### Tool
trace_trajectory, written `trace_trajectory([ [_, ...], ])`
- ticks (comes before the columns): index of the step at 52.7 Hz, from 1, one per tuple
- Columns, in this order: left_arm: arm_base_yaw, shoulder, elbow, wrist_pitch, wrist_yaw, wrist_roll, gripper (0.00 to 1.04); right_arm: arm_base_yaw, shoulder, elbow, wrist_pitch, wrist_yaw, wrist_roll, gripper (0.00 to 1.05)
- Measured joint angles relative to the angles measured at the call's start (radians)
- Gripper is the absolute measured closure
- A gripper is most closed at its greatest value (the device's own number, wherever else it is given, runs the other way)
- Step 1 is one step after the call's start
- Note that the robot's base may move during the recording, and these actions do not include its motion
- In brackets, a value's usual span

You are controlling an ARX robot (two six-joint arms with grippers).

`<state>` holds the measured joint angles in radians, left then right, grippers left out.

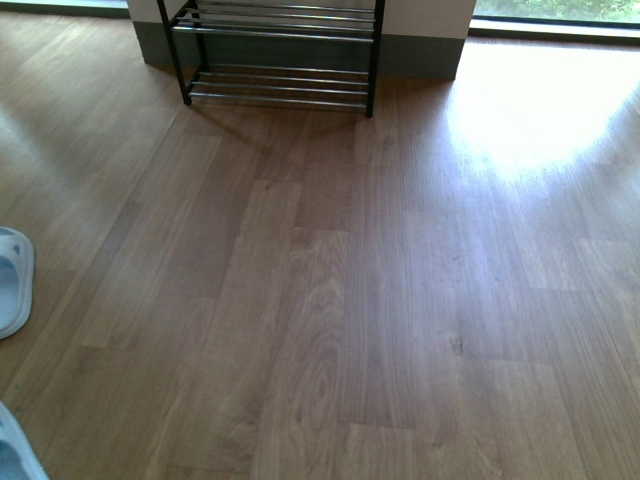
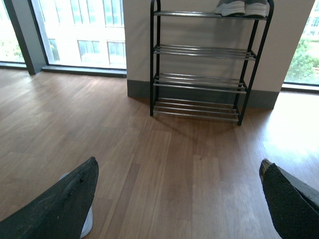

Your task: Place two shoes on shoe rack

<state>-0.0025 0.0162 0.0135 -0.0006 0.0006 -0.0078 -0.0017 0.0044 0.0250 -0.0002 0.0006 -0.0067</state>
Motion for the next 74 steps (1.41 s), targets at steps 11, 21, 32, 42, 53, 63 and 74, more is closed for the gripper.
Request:
trace_trajectory([
  [11, 0.0, 0.0, 0.0, 0.0, 0.0, 0.0, 0.09, 0.0, 0.0, 0.0, 0.0, 0.0, 0.0, 0.09],
  [21, 0.0, 0.0, 0.0, 0.0, 0.0, 0.0, 0.09, 0.0, 0.001, 0.0, 0.0, 0.0, 0.0, 0.09],
  [32, 0.0, 0.0, 0.0, 0.0, -0.001, 0.0, 0.09, 0.0, 0.0, 0.0, 0.0, 0.0, 0.0, 0.09],
  [42, 0.0, 0.0, 0.0, 0.0, 0.0, 0.0, 0.09, 0.0, 0.0, 0.0, 0.0, -0.001, 0.0, 0.09],
  [53, 0.0, 0.0, 0.0, 0.0, 0.0, 0.0, 0.09, 0.0, 0.0, 0.0, -0.001, 0.0, 0.0, 0.09],
  [63, 0.0, 0.0, 0.0, 0.0, -0.003, 0.0, 0.09, 0.0, -0.001, 0.0, -0.001, -0.004, 0.0, 0.09],
  [74, 0.0, 0.0, 0.0, 0.0, -0.004, 0.0, 0.09, 0.0, -0.001, 0.0, -0.001, -0.006, 0.0, 0.09],
])
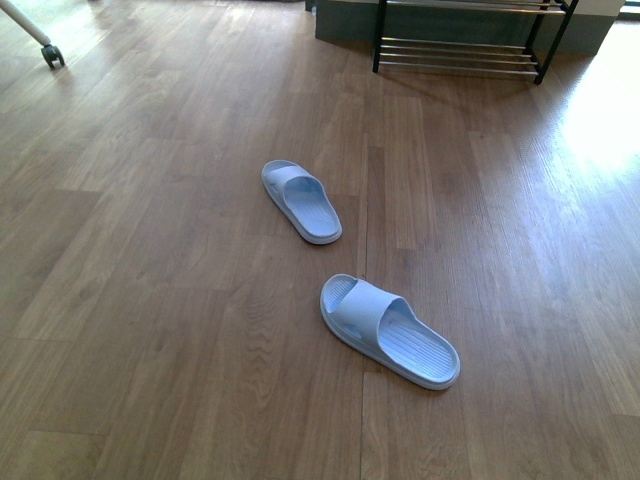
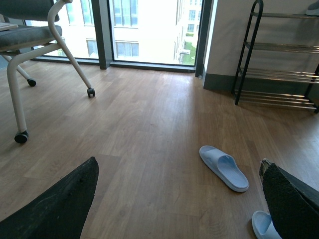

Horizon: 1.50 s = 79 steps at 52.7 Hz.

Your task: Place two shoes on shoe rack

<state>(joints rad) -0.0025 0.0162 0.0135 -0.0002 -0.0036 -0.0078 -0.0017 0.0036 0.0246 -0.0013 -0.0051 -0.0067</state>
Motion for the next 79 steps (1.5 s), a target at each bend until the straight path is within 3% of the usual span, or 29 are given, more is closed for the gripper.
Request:
trace_trajectory([
  [79, 0.0, 0.0, 0.0, 0.0, 0.006, 0.0, 0.09, 0.0, 0.0, 0.0, 0.0, 0.009, 0.0, 0.09],
])
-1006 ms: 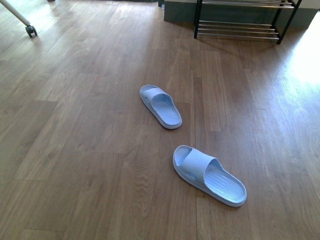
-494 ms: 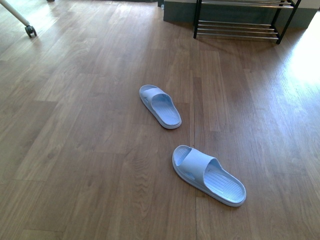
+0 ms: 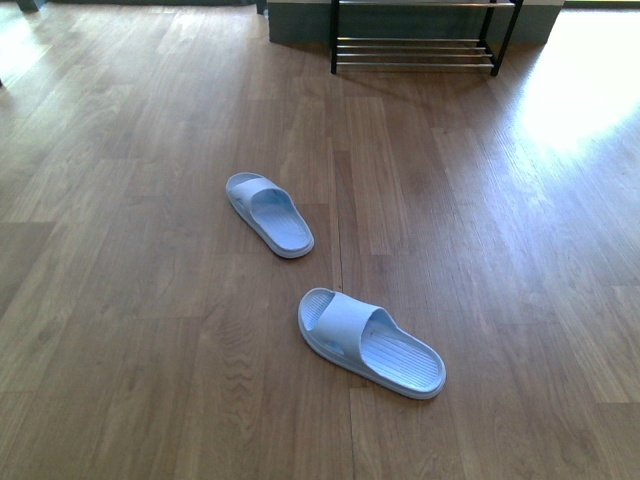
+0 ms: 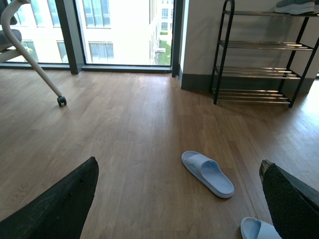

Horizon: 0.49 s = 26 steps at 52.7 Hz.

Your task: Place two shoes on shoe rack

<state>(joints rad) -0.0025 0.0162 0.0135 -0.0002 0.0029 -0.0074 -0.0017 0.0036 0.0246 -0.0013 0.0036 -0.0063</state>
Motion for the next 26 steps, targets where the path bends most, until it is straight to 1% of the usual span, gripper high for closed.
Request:
trace_trajectory([
  [26, 0.0, 0.0, 0.0, 0.0, -0.006, 0.0, 0.09, 0.0, 0.0, 0.0, 0.0, -0.006, 0.0, 0.09],
])
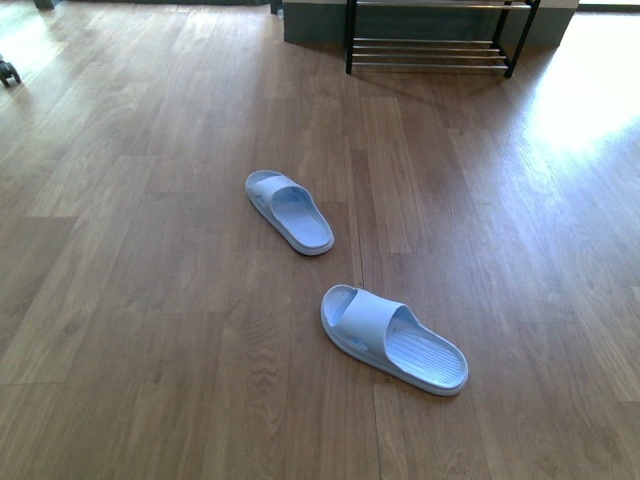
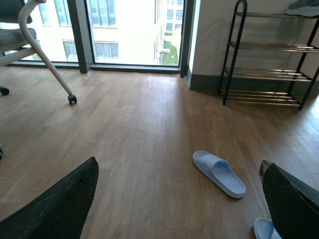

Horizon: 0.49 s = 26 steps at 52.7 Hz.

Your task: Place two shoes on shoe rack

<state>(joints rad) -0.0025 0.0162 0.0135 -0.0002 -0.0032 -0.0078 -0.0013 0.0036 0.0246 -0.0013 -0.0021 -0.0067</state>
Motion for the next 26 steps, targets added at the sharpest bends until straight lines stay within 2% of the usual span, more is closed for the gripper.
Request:
trace_trajectory([
  [26, 0.0, 0.0, 0.0, 0.0, 0.003, 0.0, 0.09, 0.0, 0.0, 0.0, 0.0, 0.001, 0.0, 0.09],
])
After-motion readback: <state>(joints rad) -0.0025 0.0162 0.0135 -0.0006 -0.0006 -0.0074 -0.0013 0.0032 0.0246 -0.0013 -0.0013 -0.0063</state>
